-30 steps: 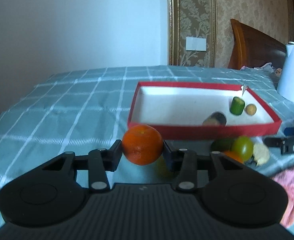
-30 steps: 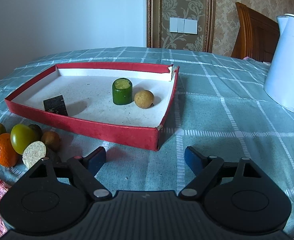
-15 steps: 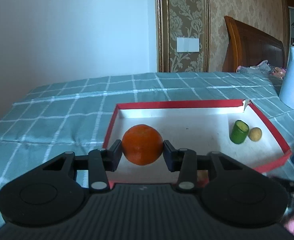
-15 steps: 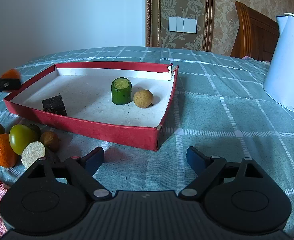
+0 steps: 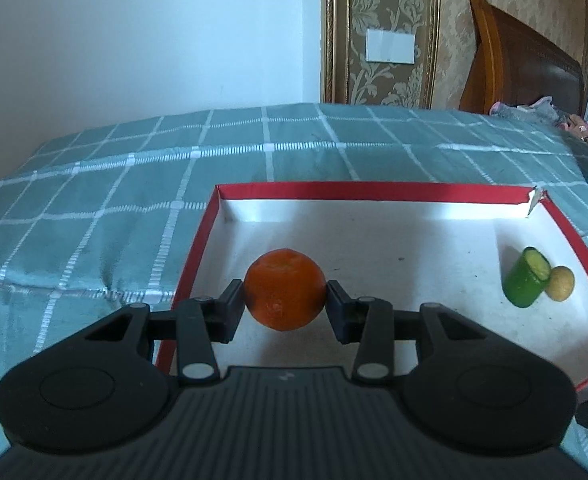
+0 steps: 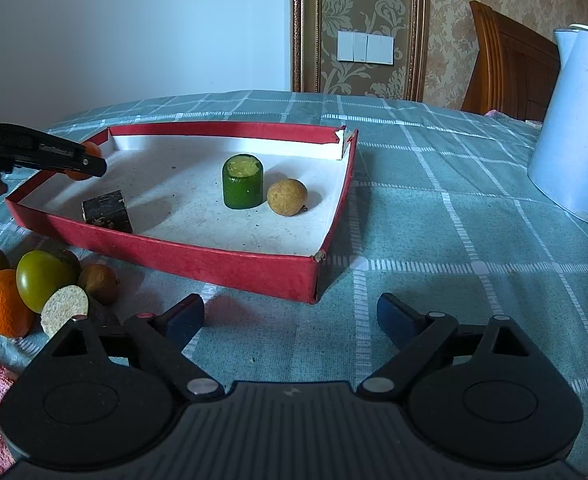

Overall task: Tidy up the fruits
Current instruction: 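Carry the tangerine into the tray and open the left gripper, then withdraw the left gripper from the tray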

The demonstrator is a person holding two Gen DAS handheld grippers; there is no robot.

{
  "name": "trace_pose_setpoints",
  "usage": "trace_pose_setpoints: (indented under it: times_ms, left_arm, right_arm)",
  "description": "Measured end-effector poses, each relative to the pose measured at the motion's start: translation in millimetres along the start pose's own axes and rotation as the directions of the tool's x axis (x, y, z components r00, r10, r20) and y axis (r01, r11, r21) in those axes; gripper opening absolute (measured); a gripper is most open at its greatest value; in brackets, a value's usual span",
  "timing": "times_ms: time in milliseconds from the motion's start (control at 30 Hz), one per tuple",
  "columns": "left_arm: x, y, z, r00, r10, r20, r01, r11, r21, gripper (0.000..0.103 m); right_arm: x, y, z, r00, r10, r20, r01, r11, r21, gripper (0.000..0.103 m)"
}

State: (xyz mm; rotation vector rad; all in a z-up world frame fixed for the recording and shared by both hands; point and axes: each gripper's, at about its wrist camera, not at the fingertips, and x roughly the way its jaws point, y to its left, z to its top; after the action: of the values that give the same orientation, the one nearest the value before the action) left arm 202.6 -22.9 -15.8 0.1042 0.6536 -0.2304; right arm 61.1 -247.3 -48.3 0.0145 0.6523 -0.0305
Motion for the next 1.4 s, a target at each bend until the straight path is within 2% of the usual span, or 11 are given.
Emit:
trace_pose_setpoints:
  times_ms: [200,500,567,633,767,967,1133,1300,1400]
  left_arm:
    - [10.0,-0.6,4.2,0.999,0.004,-0.046,-0.004,1.000,0.001,0.041]
    - [10.5,-5.2,4.8,0.998,0.034,-0.060,-0.032,0.999,0.030,0.042]
    - [5.4,-3.7,3.4,0.998,0.038,-0.051,-0.037,0.999,0.028,0.051]
    - [-4.2,-1.6,1.3,0.998,0.055,-0.021,-0.055,0.998,0.022,0.065]
    - [-33.5,4.4,-6.0,0.997,0.063,0.050,-0.063,0.998,-0.006,0.076]
    - [-87.9,11.9,-36.9,0.986,0.088,0.144,-0.087,0.996,-0.013,0.086]
    - [-129.7,23.0,-74.9,0.981,0.061,0.183,-0.058,0.998,-0.024,0.092]
    - [-150.6,28.6,-107.6,0.984,0.026,0.176,-0.023,0.999,-0.022,0.094]
    - [-152.2,29.0,-122.5,0.988,0.034,0.150,-0.036,0.999,0.008,0.094]
  right_arm:
    - [0.1,0.6,0.2,1.000,0.000,-0.001,0.000,1.000,0.000,0.095]
    - [0.3,0.8,0.3,1.000,0.000,-0.001,0.000,1.000,0.000,0.095]
    - [0.3,0.9,0.3,1.000,-0.001,-0.001,0.001,1.000,0.000,0.095]
    - [0.4,1.0,0.3,1.000,-0.001,-0.001,0.001,1.000,0.000,0.095]
    - [0.3,1.1,0.4,1.000,-0.001,-0.002,0.001,1.000,-0.001,0.096]
    - [0.3,1.2,0.5,1.000,-0.001,-0.002,0.001,1.000,0.000,0.096]
    - [0.1,1.3,0.5,1.000,-0.001,-0.002,0.001,1.000,-0.001,0.096]
    - [-0.2,1.0,0.4,1.000,0.000,-0.002,0.000,1.000,-0.001,0.096]
    - [-0.3,1.8,0.2,1.000,0.004,-0.001,-0.004,1.000,-0.002,0.096]
